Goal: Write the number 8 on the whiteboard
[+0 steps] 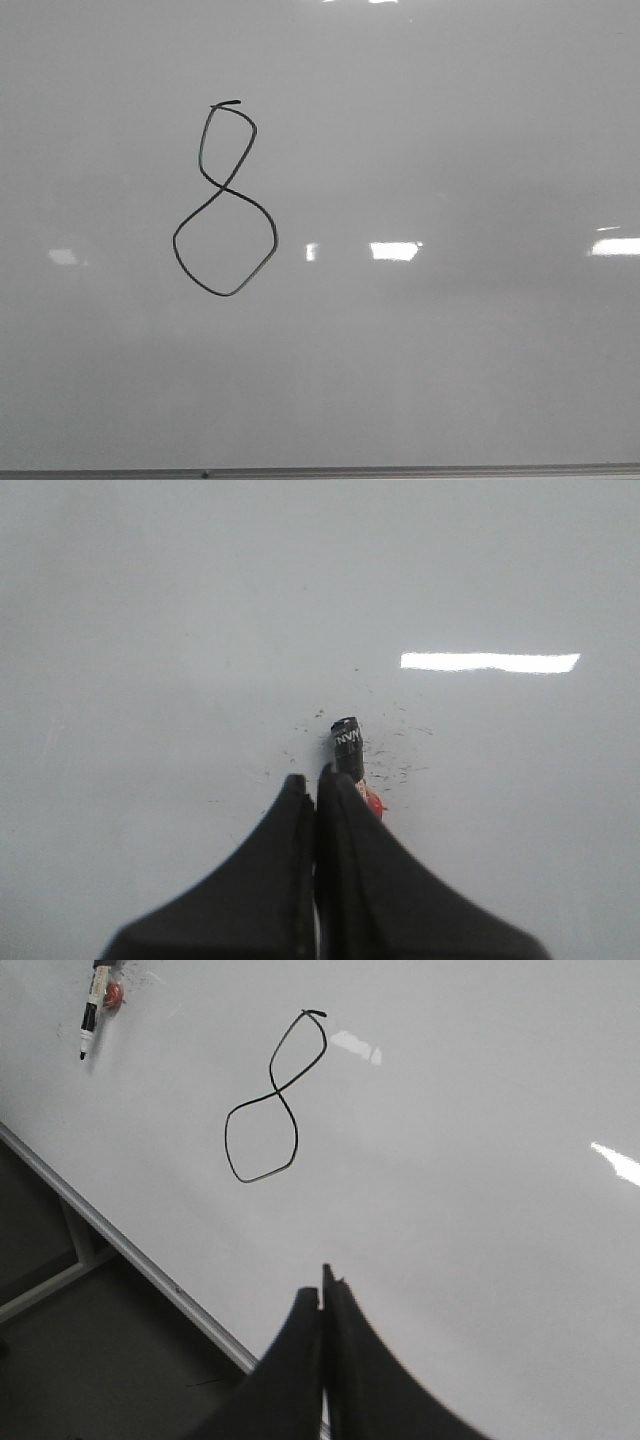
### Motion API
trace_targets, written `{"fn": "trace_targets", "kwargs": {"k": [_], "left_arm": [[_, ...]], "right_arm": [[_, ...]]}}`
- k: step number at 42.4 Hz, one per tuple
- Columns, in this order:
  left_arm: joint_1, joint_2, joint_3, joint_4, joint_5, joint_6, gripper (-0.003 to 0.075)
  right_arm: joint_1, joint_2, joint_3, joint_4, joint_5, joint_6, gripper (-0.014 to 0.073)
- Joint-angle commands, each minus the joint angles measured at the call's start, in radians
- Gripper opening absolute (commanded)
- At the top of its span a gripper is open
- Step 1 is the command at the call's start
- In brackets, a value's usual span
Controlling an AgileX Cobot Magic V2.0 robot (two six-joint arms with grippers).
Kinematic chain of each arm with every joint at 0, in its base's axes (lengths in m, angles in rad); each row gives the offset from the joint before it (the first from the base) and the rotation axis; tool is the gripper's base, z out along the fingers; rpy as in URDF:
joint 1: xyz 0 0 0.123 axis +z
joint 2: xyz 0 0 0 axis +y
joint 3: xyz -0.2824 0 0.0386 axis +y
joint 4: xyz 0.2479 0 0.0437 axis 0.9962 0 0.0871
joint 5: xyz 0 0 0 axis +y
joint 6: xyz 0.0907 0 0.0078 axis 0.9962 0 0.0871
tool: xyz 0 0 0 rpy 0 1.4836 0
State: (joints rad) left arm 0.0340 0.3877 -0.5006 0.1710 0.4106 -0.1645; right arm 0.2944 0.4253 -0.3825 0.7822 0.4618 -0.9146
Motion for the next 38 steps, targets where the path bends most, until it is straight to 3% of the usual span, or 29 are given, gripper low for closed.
{"fn": "trace_targets", "kwargs": {"k": [1,7,11,17,28,38], "left_arm": [[0.0,0.001,-0.017,0.003,-0.079,-0.004,-0.0021],[0.0,-0.06,0.097,-0.017,-0.225,0.005,-0.0021],[0.0,-0.141,0.182,-0.149,-0.331,0.126,-0.0021],[0.0,-0.261,0.297,-0.285,-0.329,0.237,-0.0021],[0.0,-0.404,0.469,-0.282,-0.327,0.236,-0.0021],[0.0,-0.409,0.521,-0.252,-0.293,0.236,-0.0021]], "right_arm": [[-0.007,0.002,-0.027,0.035,-0.047,0.003,-0.0068],[-0.007,0.002,-0.027,0.035,-0.047,0.003,-0.0068],[-0.007,0.002,-0.027,0.035,-0.047,0.003,-0.0068],[-0.007,0.002,-0.027,0.035,-0.047,0.003,-0.0068],[-0.007,0.002,-0.027,0.035,-0.047,0.003,-0.0068],[-0.007,0.002,-0.027,0.035,-0.046,0.003,-0.0068]]}}
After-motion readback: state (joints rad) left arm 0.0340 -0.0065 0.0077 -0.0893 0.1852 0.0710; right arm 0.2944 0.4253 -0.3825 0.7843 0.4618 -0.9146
